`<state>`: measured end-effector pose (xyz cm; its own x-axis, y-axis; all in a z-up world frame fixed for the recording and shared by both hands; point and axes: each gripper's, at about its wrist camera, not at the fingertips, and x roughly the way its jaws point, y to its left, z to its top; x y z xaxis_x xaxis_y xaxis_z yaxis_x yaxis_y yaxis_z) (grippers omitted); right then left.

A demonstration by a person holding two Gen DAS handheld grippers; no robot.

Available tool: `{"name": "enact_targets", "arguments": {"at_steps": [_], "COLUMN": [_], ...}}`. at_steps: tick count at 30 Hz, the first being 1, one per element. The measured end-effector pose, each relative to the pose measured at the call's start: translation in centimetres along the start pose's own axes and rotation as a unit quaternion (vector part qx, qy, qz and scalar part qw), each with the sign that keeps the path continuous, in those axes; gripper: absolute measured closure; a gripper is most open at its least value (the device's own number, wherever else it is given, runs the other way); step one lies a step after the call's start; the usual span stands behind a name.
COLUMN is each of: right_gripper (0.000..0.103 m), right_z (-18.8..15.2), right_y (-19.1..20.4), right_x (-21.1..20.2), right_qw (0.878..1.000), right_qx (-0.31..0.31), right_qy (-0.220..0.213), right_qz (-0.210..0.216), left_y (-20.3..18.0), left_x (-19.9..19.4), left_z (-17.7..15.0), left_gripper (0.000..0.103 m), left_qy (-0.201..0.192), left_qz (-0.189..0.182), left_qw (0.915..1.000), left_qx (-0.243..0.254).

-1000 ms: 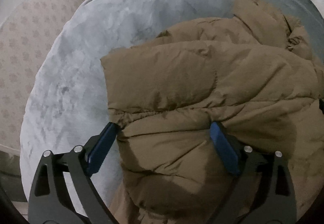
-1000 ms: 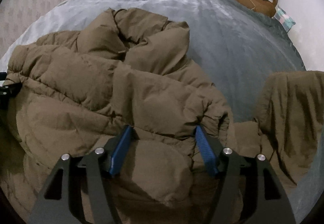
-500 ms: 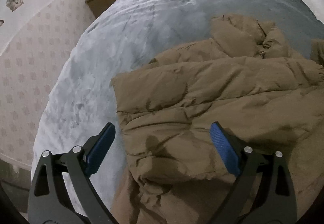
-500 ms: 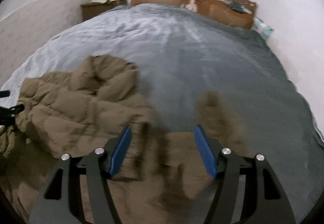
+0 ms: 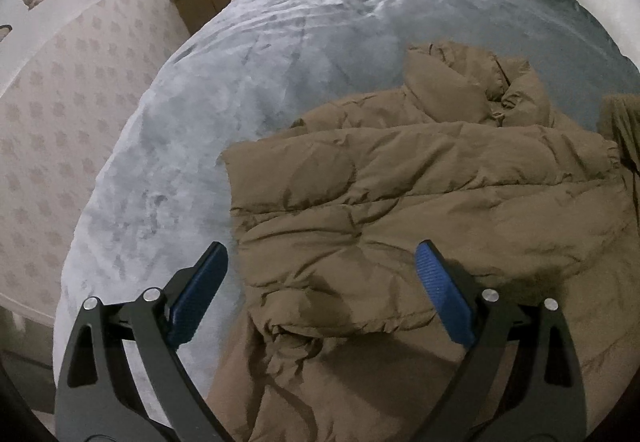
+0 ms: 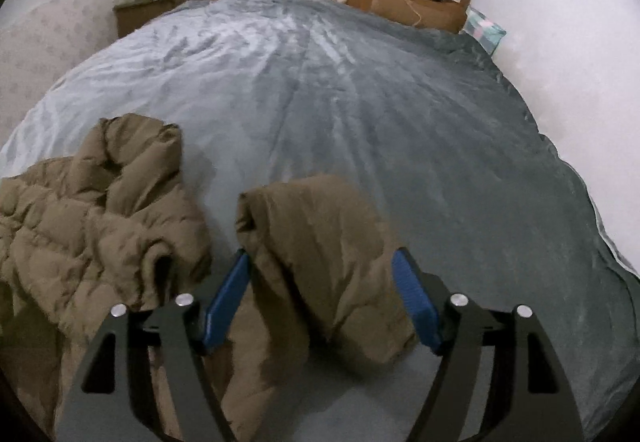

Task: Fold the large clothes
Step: 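Grasp the jacket sleeve with the right tool and fold it over the body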

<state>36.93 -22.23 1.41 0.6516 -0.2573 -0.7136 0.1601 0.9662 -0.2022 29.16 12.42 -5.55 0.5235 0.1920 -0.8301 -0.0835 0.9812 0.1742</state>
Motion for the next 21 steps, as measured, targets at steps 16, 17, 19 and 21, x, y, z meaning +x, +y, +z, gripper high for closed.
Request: {"name": "enact_targets", "arguments": {"at_steps": [16, 17, 19, 21], "right_gripper": [0.097, 0.097, 0.097, 0.098], "right_z": [-10.0, -11.2, -12.9, -14.0], "right_y": [-5.4, -5.3, -4.9, -4.4], "right_x": [-1.6, -1.3, -0.4, 0.8], "right_qw": [0.997, 0.996, 0.995, 0.994], "right_qx": [0.048, 0.048, 0.041, 0.036], "right_qy": [0.024, 0.036, 0.057, 0.075], "right_qz": [0.059, 0.064, 0.066, 0.071], "left_y": [-1.4, -1.7, -2.2, -2.7], "left_x": [0.5, 0.5, 0.6, 0.8], "left_z": [-1.5, -1.7, -2.0, -2.3], "left_gripper": [0.009, 0.009, 0.009, 0.009], "left_qy": [0.008, 0.009, 0.012, 0.014], "left_qz": [-0.021, -0.022, -0.027, -0.028], "left_qw": [0.9997, 0.9997, 0.9996, 0.9995], "left_qx": [-0.002, -0.001, 0.001, 0.005]}}
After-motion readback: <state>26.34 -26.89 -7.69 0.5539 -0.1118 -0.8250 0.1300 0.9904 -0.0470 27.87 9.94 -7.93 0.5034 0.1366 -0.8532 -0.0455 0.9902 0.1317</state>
